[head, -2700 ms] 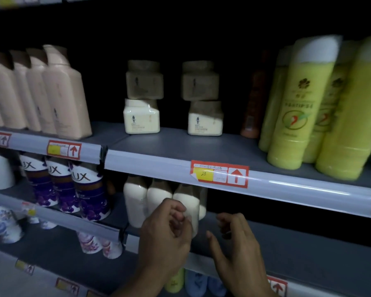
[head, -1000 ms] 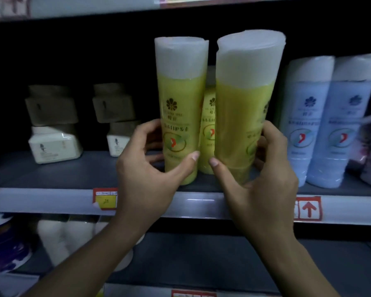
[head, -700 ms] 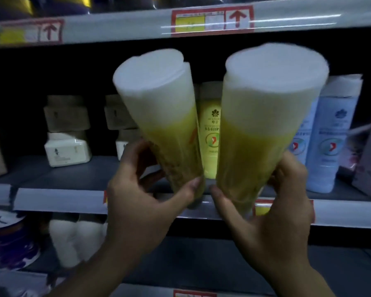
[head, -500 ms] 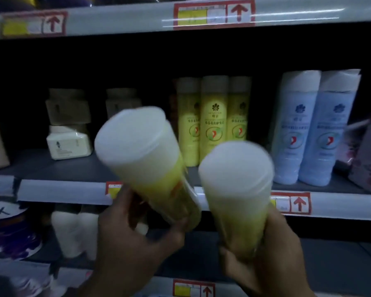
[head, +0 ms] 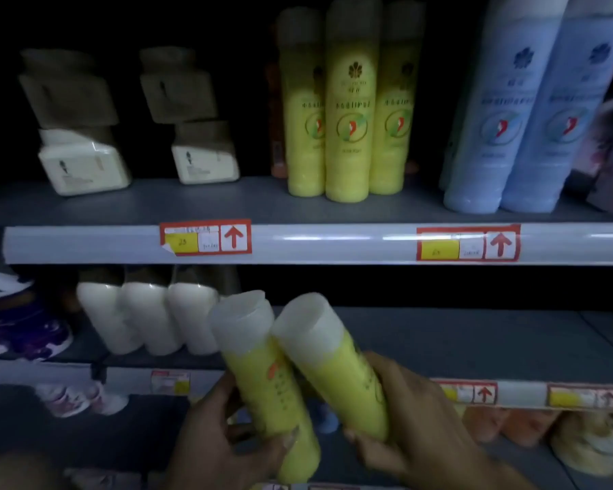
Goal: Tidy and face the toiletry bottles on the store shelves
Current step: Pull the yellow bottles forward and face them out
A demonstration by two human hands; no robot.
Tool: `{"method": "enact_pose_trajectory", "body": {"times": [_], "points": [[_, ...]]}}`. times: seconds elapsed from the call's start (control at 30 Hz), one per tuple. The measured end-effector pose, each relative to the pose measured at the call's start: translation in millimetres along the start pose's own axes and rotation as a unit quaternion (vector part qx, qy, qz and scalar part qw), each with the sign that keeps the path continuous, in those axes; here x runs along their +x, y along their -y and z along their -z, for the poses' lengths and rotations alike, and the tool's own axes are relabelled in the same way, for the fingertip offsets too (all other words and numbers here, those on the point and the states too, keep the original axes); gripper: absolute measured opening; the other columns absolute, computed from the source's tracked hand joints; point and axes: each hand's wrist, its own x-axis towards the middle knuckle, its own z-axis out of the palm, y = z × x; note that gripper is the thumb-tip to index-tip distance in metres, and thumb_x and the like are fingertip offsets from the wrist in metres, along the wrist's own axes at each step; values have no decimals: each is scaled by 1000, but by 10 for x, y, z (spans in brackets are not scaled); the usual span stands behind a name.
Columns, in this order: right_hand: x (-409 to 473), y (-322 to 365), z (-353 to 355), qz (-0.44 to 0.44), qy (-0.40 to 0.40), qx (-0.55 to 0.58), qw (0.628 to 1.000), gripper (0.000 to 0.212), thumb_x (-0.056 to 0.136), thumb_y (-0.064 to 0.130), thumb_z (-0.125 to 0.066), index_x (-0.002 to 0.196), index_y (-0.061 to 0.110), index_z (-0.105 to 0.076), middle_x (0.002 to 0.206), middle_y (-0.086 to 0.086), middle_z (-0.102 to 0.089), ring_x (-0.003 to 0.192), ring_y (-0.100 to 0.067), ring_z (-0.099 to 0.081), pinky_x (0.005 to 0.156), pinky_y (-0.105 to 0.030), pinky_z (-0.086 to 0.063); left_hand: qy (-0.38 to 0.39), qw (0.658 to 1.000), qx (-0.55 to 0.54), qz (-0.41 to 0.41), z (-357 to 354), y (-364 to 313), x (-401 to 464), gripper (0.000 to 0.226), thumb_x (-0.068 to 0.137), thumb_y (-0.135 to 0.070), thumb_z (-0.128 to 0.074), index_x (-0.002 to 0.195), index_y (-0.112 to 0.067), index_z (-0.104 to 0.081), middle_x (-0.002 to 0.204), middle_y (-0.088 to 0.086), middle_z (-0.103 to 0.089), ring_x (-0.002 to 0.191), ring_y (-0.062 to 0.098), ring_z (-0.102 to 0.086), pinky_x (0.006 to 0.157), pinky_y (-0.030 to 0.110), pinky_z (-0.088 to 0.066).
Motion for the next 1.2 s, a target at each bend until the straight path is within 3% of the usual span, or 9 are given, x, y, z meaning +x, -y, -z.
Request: {"method": "enact_pose_trajectory", "body": {"times": [0.1,0.23,0.47,0.6,0.7,0.8,0.93,1.03,1.2], "points": [[-13,-174,-170,-32,15,34,999,73,84,61,-70,146,46,-35,110,17,-71,91,-4,-67,64,-19,-43,-74,989,124,-40,-164,83,-24,71,65,-22,-99,128,-25,-66,114,-4,-79,108,16,-75,79,27,-61],[-1,-258,-345,-70,14,59,996,65,85,71,-59,140,42,-39,102,14,-71,81,-5,-69,64,-37,-55,-93,980,172,-41,-158,129,113,68,60,-48,-89,121,-24,-70,112,-5,-79,104,14,-75,92,44,-61],[331,-325,-464,-131,-96,113,980,44,91,48,-70,126,28,-52,96,21,-67,85,4,-67,64,-15,-50,-123,970,204,-42,-142,-96,580,46,75,-30,-91,116,-23,-71,105,-4,-80,100,13,-76,92,46,-61],[618,-323,-475,-150,-139,135,969,39,94,42,-69,124,28,-49,95,21,-66,86,7,-67,62,-13,-51,-146,963,212,-79,-123,-268,861,41,81,-18,-88,117,-21,-69,97,-7,-79,89,4,-75,75,21,-59],[821,-327,-487,-165,-158,152,962,35,95,41,-70,118,24,-50,94,18,-66,85,4,-67,64,-18,-53,-159,956,228,-94,-73,-339,1096,41,80,-22,-89,116,-19,-69,98,-5,-78,86,2,-74,70,14,-56],[1010,-360,-529,-185,-183,143,955,38,93,43,-73,105,15,-50,87,11,-63,77,0,-65,63,-27,-51,-187,946,246,-97,-19,-338,1335,38,77,-27,-92,105,-15,-71,93,-3,-78,82,3,-75,69,19,-57],[1201,-443,-614,-213,-189,101,953,41,91,46,-75,96,15,-49,85,2,-62,78,-14,-64,68,-38,-54,-197,942,256,-93,45,-264,1555,44,68,-46,-88,97,-16,-76,88,-4,-80,84,10,-78,79,39,-65],[1257,-528,-711,-235,-178,73,953,43,89,51,-74,89,17,-47,85,-8,-65,79,-24,-67,69,-50,-57,-198,941,259,-92,56,-136,1636,35,69,-41,-88,94,-19,-75,87,-5,-79,83,8,-77,80,45,-65],[1223,-652,-832,-229,-167,78,956,45,90,50,-75,104,20,-43,101,-8,-70,92,-26,-70,78,-52,-58,-199,934,279,-99,26,-5,1723,48,60,-51,-80,94,-18,-72,89,-3,-78,86,13,-77,80,50,-64]]}}
